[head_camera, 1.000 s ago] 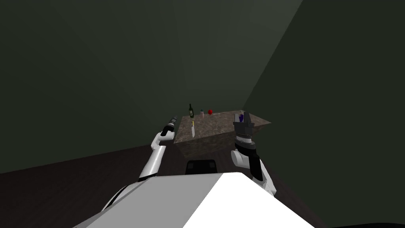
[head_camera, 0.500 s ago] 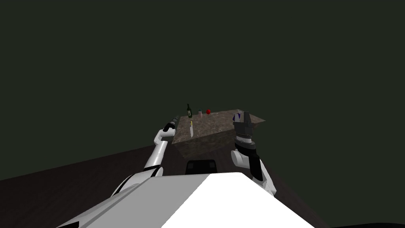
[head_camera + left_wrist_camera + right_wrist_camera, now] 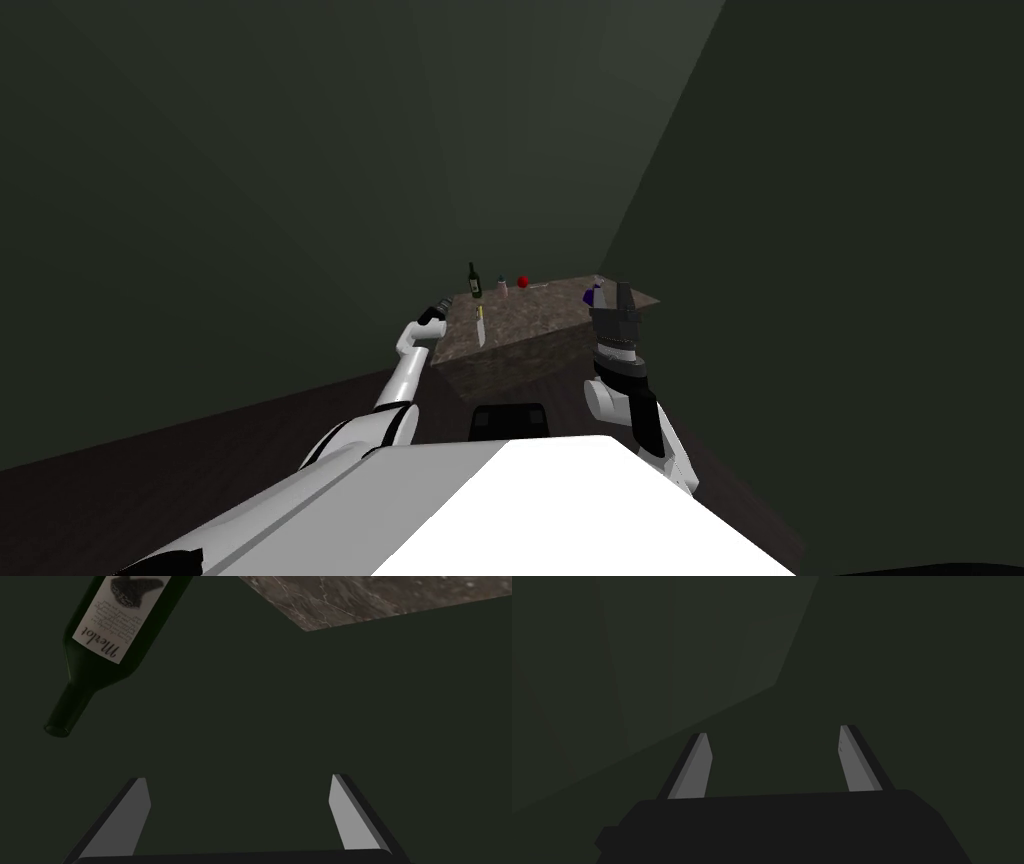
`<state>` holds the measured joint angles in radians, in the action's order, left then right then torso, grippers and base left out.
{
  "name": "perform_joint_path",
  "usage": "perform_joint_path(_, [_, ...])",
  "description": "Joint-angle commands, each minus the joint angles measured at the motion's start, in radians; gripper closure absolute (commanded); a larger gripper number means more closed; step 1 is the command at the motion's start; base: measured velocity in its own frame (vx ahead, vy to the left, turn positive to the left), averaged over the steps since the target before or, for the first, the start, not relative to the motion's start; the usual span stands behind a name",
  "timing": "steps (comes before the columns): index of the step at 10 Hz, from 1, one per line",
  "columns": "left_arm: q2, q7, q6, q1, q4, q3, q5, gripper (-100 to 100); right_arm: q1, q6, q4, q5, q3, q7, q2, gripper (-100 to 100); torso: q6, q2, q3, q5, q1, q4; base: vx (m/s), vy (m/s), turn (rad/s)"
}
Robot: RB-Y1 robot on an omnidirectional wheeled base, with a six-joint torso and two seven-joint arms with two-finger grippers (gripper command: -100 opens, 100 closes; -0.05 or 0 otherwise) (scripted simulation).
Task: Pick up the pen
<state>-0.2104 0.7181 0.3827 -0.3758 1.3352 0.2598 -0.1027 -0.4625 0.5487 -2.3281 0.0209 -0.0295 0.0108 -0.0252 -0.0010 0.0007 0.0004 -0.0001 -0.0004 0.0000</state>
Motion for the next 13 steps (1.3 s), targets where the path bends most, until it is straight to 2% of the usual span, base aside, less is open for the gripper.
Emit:
perform_joint_path(1, [-0.007,0.050,0.050,-0.049,-0.050,0.011,0.004,-100,0.000,0.000,0.000,0.000,0.000,0.000,0.000,0,0.000,0.000,0.000,0.000,0.000,0.000,-0.015,-0.012,-0.097])
perform_joint_path(2, [-0.007,0.052,0.064,-0.049,-0.066,0.011,0.004,-100,0.000,0.000,0.000,0.000,0.000,0.000,0.000,0,0.000,0.000,0.000,0.000,0.000,0.000,-0.013,-0.010,-0.059])
perform_joint_path(3, [-0.013,0.094,0.097,-0.093,-0.107,0.021,0.007,-100,0.000,0.000,0.000,0.000,0.000,0.000,0.000,0,0.000,0.000,0.000,0.000,0.000,0.000,-0.014,-0.014,-0.098])
perform_joint_path(4, [-0.013,0.096,0.112,-0.093,-0.127,0.021,0.007,-100,0.000,0.000,0.000,0.000,0.000,0.000,0.000,0,0.000,0.000,0.000,0.000,0.000,0.000,-0.009,-0.007,-0.059])
perform_joint_path(5, [-0.020,0.137,0.144,-0.137,-0.168,0.030,0.010,-100,0.000,0.000,0.000,0.000,0.000,0.000,0.000,0,0.000,0.000,0.000,0.000,0.000,0.000,-0.011,-0.009,-0.120])
perform_joint_path(6, [-0.020,0.139,0.160,-0.137,-0.187,0.030,0.010,-100,0.000,0.000,0.000,0.000,0.000,0.000,0.000,0,0.000,0.000,0.000,0.000,0.000,0.000,-0.009,-0.005,-0.056])
perform_joint_path(7, [-0.027,0.180,0.190,-0.179,-0.236,0.039,0.014,-100,0.000,0.000,0.000,0.000,0.000,0.000,0.000,0,0.000,0.000,0.000,0.000,0.000,0.000,-0.008,-0.010,-0.114])
perform_joint_path(8, [-0.027,0.182,0.206,-0.179,-0.247,0.039,0.014,-100,0.000,0.000,0.000,0.000,0.000,0.000,0.000,0,0.000,0.000,0.000,0.000,0.000,0.000,-0.007,-0.006,-0.043])
perform_joint_path(9, [-0.035,0.222,0.238,-0.220,-0.293,0.047,0.018,-100,0.000,0.000,0.000,0.000,0.000,0.000,0.000,0,0.000,0.000,0.000,0.000,0.000,0.000,-0.007,-0.007,-0.086])
perform_joint_path(10, [-0.035,0.223,0.251,-0.220,-0.306,0.047,0.018,-100,0.000,0.000,0.000,0.000,0.000,0.000,0.000,0,0.000,0.000,0.000,0.000,0.000,0.000,-0.006,-0.005,-0.058])
perform_joint_path(11, [-0.043,0.264,0.288,-0.259,-0.343,0.055,0.022,-100,0.000,0.000,0.000,0.000,0.000,0.000,0.000,0,0.000,0.000,0.000,0.000,0.000,0.000,-0.006,-0.007,-0.103])
perform_joint_path(12, [-0.043,0.264,0.294,-0.259,-0.363,0.055,0.022,-100,0.000,0.000,0.000,0.000,0.000,0.000,0.000,0,0.000,0.000,0.000,0.000,0.000,0.000,-0.004,-0.004,-0.048])
perform_joint_path(13, [-0.051,0.303,0.335,-0.297,-0.394,0.063,0.026,-100,0.000,0.000,0.000,0.000,0.000,0.000,0.000,0,0.000,0.000,0.000,0.000,0.000,0.000,-0.004,-0.006,-0.085])
